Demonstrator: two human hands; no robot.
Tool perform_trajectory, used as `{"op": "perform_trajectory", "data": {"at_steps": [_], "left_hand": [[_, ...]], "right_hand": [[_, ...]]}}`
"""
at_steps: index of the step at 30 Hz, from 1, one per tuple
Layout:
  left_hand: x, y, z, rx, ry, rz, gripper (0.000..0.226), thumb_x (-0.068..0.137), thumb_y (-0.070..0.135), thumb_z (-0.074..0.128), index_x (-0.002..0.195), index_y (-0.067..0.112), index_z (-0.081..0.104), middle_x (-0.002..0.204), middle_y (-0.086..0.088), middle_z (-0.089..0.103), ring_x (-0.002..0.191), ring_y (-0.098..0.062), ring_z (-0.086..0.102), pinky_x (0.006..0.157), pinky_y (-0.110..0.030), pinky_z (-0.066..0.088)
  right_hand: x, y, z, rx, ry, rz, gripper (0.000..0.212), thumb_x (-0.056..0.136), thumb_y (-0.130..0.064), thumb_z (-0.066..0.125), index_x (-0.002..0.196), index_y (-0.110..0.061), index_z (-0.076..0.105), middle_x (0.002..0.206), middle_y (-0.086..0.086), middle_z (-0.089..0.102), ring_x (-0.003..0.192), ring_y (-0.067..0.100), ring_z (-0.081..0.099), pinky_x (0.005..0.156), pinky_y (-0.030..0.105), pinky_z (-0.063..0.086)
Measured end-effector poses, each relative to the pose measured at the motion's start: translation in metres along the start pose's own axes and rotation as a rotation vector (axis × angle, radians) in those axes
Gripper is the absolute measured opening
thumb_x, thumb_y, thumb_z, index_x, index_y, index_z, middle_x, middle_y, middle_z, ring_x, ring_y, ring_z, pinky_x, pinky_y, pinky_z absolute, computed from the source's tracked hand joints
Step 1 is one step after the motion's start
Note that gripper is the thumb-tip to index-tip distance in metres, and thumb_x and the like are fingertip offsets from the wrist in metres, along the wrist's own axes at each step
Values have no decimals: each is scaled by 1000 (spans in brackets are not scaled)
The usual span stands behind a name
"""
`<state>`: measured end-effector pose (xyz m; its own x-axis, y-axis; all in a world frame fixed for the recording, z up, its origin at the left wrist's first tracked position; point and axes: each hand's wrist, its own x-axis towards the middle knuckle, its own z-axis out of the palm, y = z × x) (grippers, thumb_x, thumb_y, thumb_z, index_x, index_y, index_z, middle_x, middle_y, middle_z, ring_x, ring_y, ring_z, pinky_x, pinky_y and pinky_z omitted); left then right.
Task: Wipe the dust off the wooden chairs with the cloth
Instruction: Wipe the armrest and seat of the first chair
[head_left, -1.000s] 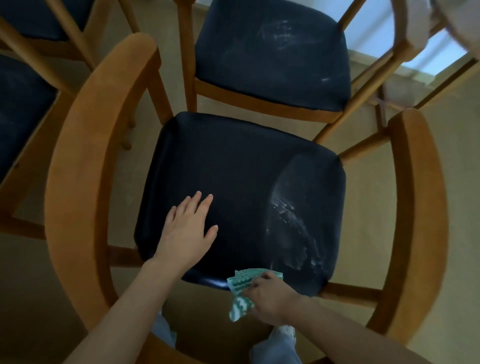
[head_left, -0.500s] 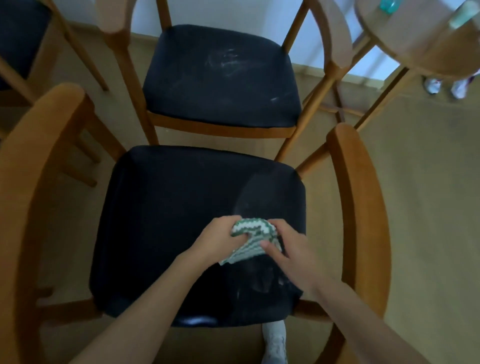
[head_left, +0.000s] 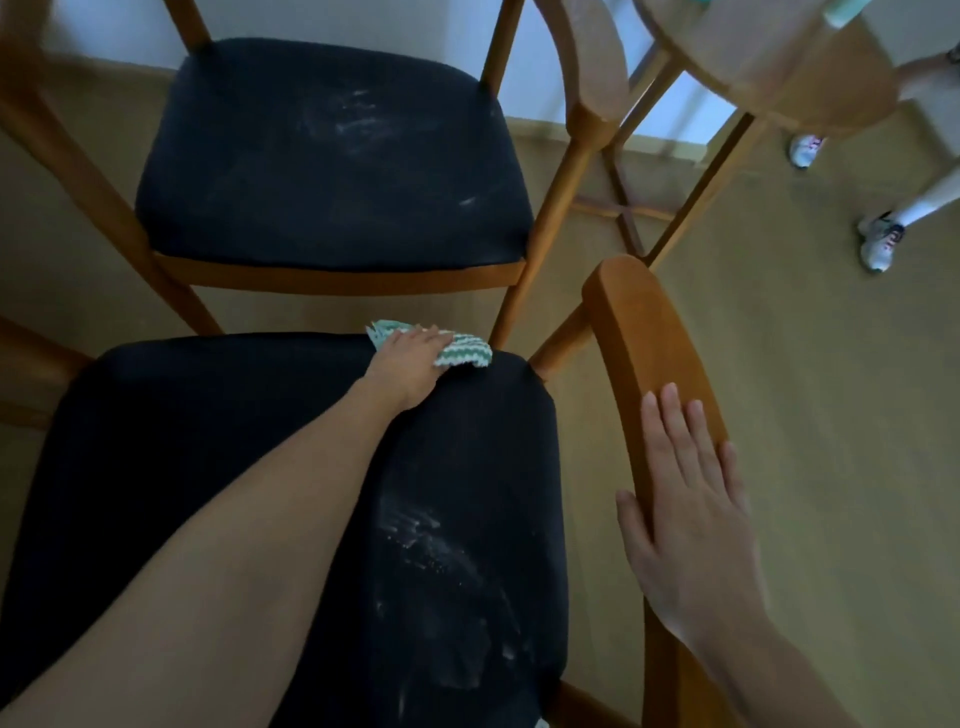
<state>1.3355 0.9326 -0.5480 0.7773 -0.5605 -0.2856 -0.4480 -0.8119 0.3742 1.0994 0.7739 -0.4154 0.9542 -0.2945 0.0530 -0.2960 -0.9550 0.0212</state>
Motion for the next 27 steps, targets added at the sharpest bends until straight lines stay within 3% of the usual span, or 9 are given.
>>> {"op": "perform_trajectory", "data": {"at_steps": [4,12,17,22,25,27], "left_hand": [[-7,4,19,14,75,-19,47,102,28,35,147,19,27,155,-3,25,143,-20,18,116,-35,5],[-100,10,46,-205,103,193,52,95,6,48,144,20,34,155,2,15,145,-16,8,114,-26,-9],[-189,14,86,-223,72,257,67,84,-1,61,143,20,35,151,3,22,141,-9,7,117,-27,-6],[-271,29,109,-20,-90,321,97,58,15,87,139,25,36,145,1,40,135,-15,32,114,-32,5],[-310,28,123,110,-206,382,102,54,33,88,140,30,33,146,7,38,136,-10,27,113,-35,9],[-319,27,121,171,-296,384,101,55,34,86,140,31,32,148,6,35,139,-14,24,110,-37,13]], "right_hand": [[1,-2,-1,41,-12,-5,67,89,-33,30,150,-18,8,156,3,15,144,12,1,115,31,-3],[0,-3,-6,52,-40,-2,69,90,-31,40,150,-15,10,156,3,11,144,18,4,115,28,-7],[-20,-10,-12,73,-77,18,72,93,-27,51,147,-13,7,154,2,5,143,20,1,116,40,4],[-64,-22,-11,49,-14,23,65,91,-33,45,147,-8,23,153,8,15,142,24,13,112,48,19],[-78,-28,-12,63,-20,42,64,92,-29,52,146,-6,26,152,8,15,141,26,12,112,48,16],[-84,-33,-13,34,-3,43,62,91,-35,39,145,-7,28,151,8,17,140,27,16,110,49,17]]}}
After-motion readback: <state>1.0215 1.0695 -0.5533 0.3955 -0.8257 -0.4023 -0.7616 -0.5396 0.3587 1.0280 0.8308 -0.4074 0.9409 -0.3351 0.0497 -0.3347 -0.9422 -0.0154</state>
